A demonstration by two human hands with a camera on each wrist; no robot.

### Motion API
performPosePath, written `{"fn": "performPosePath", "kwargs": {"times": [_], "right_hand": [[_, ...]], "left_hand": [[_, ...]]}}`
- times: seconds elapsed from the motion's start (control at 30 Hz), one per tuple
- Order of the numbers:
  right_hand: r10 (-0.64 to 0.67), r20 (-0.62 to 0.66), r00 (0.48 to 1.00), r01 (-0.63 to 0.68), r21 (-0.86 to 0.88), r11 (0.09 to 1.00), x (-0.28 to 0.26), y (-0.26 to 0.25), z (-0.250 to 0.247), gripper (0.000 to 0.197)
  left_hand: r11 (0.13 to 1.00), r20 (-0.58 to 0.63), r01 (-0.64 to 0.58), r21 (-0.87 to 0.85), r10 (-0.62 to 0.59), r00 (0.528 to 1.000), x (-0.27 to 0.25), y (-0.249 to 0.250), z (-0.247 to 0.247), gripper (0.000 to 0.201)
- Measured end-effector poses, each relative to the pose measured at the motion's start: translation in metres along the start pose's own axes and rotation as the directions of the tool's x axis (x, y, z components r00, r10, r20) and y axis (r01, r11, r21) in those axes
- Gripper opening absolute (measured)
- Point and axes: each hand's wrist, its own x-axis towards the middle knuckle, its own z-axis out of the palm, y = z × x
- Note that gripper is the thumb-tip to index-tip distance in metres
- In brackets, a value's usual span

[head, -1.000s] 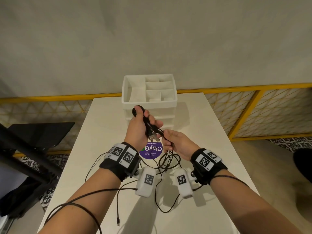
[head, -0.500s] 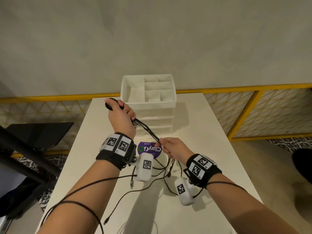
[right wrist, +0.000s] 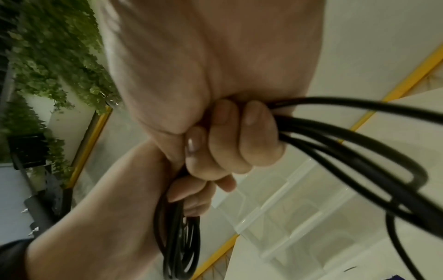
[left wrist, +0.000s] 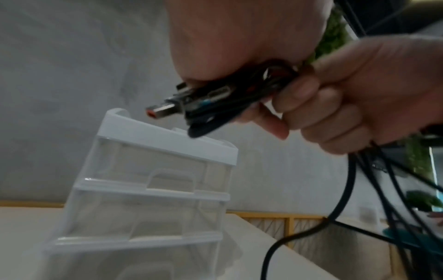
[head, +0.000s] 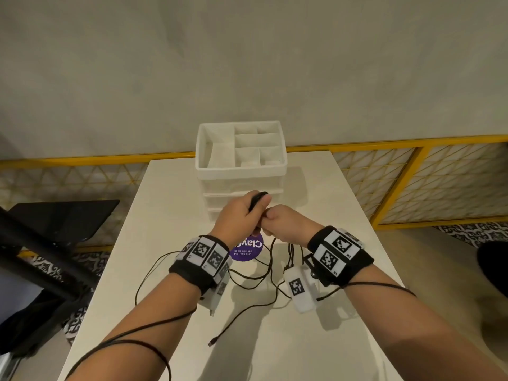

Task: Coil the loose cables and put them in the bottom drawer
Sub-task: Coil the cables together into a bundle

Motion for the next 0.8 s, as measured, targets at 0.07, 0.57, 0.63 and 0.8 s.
{"fn": "performPosePath", "kwargs": {"times": [0.07, 0.57, 0.63, 0.8], "right_hand": [[0.037, 0.002, 0.999, -0.037, 0.05, 0.998, 0.0, 0.001, -0.001, 0.039], [-0.02, 0.039, 0.999, 0.001, 0.446, 0.895, -0.003, 0.035, -0.011, 0.026], [0.005, -0.007, 1.0, -0.001, 0.445, 0.895, 0.001, 0.036, -0.007, 0.028], [0.045, -0.152, 0.987, 0.041, 0.517, 0.855, 0.008, 0.023, -0.003, 0.026]], "left_hand": [[0.999, -0.016, 0.034, 0.04, -0.033, 0.999, 0.002, 0.001, 0.004, 0.03], [0.837, 0.019, 0.39, -0.383, -0.415, 0.91, 0.009, -0.006, -0.019, 0.058], [0.805, 0.08, 0.401, -0.437, -0.41, 0.909, 0.006, -0.005, -0.019, 0.062], [0.813, 0.183, 0.386, -0.436, -0.339, 0.923, -0.003, -0.002, -0.005, 0.064]]}}
